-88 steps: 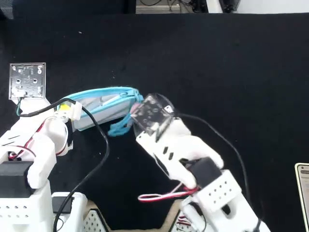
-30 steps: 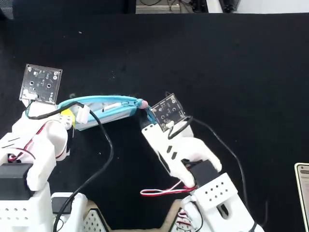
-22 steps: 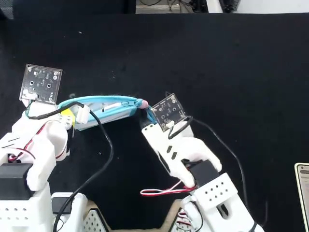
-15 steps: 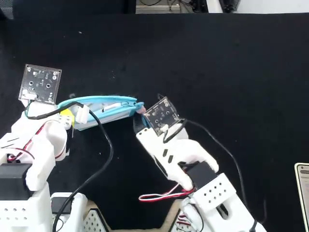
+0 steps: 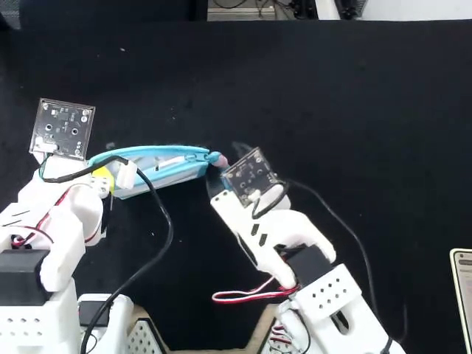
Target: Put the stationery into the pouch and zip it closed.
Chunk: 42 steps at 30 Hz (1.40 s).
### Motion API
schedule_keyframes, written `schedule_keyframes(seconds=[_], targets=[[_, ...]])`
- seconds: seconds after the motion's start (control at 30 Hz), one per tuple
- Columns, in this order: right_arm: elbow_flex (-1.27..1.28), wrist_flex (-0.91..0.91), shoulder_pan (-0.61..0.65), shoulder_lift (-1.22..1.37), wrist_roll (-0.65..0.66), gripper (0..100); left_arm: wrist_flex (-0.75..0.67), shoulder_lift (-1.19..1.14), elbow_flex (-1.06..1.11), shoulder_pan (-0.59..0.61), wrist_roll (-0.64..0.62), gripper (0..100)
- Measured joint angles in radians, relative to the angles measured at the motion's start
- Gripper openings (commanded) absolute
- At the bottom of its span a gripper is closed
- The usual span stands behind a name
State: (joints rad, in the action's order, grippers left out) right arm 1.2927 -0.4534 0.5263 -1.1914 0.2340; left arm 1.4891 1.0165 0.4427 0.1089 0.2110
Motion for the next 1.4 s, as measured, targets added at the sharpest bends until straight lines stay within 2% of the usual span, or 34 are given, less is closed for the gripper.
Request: schedule_keyframes(seconds=[0.07, 0.27, 0.47, 0.7, 0.9, 1.07, 1.33, 1.4], targets=[[0.000, 0.003, 0.005, 0.000, 0.035, 0.9, 0.000, 0.000, 0.000, 0.000, 0.000, 3], [0.000, -0.026, 0.002, -0.061, 0.052, 1.0, 0.000, 0.000, 0.000, 0.000, 0.000, 3], [0.000, -0.152, -0.054, -0.305, 0.011, 1.0, 0.000, 0.000, 0.000, 0.000, 0.000, 3], [0.038, -0.238, -0.037, -0.526, -0.034, 1.0, 0.000, 0.002, 0.000, 0.000, 0.003, 3], [0.048, -0.252, 0.031, -0.554, -0.035, 1.0, 0.000, 0.002, 0.000, 0.000, 0.003, 3], [0.040, -0.282, 0.035, -0.563, -0.035, 1.0, 0.000, 0.002, 0.000, 0.000, 0.003, 3], [-0.158, -0.351, 0.038, -0.563, -0.012, 1.0, -0.015, 0.002, 0.000, 0.000, -0.011, 3], [-0.210, -0.353, 0.040, -0.477, -0.003, 1.0, -0.023, 0.002, -0.003, 0.000, -0.034, 3]])
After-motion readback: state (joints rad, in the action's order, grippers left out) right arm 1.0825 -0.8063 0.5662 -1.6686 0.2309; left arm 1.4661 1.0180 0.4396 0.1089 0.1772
